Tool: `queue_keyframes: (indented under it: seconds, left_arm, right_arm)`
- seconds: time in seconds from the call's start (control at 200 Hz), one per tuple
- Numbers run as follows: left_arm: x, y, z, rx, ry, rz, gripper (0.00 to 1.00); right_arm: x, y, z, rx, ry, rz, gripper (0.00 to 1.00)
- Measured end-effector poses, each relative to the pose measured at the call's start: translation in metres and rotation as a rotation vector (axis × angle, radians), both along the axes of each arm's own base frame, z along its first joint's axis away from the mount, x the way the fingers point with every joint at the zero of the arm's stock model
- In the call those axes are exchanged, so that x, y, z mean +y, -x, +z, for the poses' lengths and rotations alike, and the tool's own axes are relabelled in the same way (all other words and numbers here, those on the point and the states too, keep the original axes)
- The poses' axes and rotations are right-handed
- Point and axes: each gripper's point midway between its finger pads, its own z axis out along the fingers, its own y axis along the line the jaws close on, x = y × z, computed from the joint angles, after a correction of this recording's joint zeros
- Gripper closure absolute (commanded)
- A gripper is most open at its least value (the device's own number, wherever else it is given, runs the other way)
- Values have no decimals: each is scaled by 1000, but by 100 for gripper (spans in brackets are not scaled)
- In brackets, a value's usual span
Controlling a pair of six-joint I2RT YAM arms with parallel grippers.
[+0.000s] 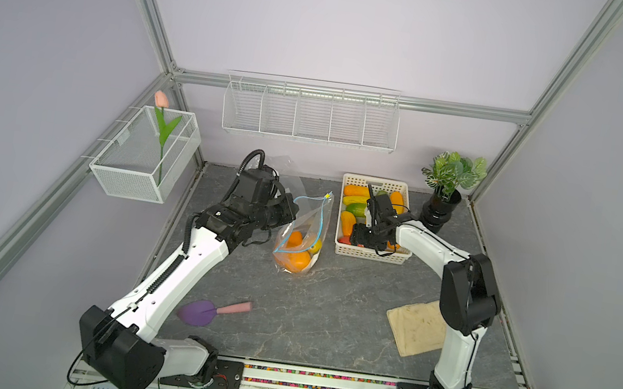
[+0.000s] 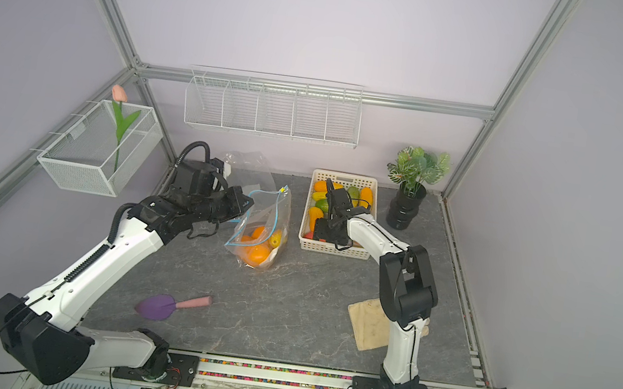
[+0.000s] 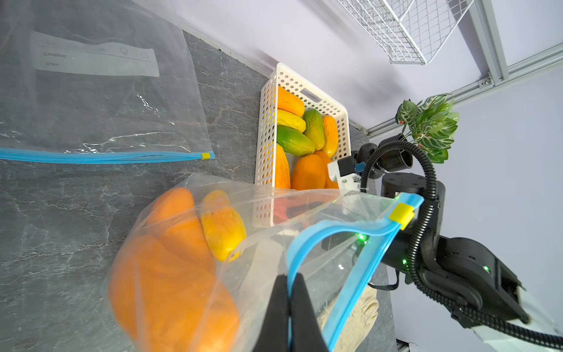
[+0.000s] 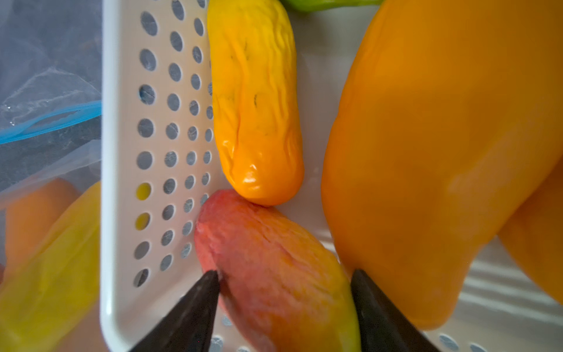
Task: Place the mango in a zip-top bag and seal the zipper
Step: Pick up the mango from the basket, then place the mango in the zipper food storage bag.
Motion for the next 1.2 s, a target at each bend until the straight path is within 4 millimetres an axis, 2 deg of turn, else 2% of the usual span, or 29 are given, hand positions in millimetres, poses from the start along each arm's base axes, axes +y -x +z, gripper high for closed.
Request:
queue_keyframes:
  seconds: [0.2, 0.325, 0.425, 0.5, 0.625, 0.74, 0.865, 0.99, 1.095, 1.199]
  left_arm:
    - [3, 5, 8, -20, 9, 1, 100]
    - [3, 5, 8, -22, 9, 3, 100]
    - [3, 6, 7, -14, 16, 6, 100]
    - [1, 6, 8, -16, 25, 4, 100]
    - [-6, 9, 10, -18, 32, -9, 100]
    - [-13, 11, 9, -16, 35, -17, 100]
    - [-22, 7, 7, -12, 33, -23, 100]
    - [-32, 3, 5, -10, 43, -33, 100]
    - [-38, 1, 3, -6, 48, -39, 100]
    - [-39, 1, 2, -8, 47, -40, 100]
  right_arm:
    - [2, -2, 13, -11, -38, -6, 67]
    - [-3, -1, 18, -19, -19, -9, 76]
    - [-10, 0, 35, -47, -9, -13, 81]
    - [-14, 1, 58, -94, -13, -14, 82]
    - [-20, 3, 106, -202, -41, -17, 88]
    - [-25, 13, 155, -298, -91, -17, 93]
    - [-27, 39, 215, -420, -168, 3, 93]
    - [-22, 79, 275, -543, -275, 57, 93]
    - [-5, 109, 300, -589, -365, 130, 93]
    - [24, 132, 296, -559, -412, 208, 93]
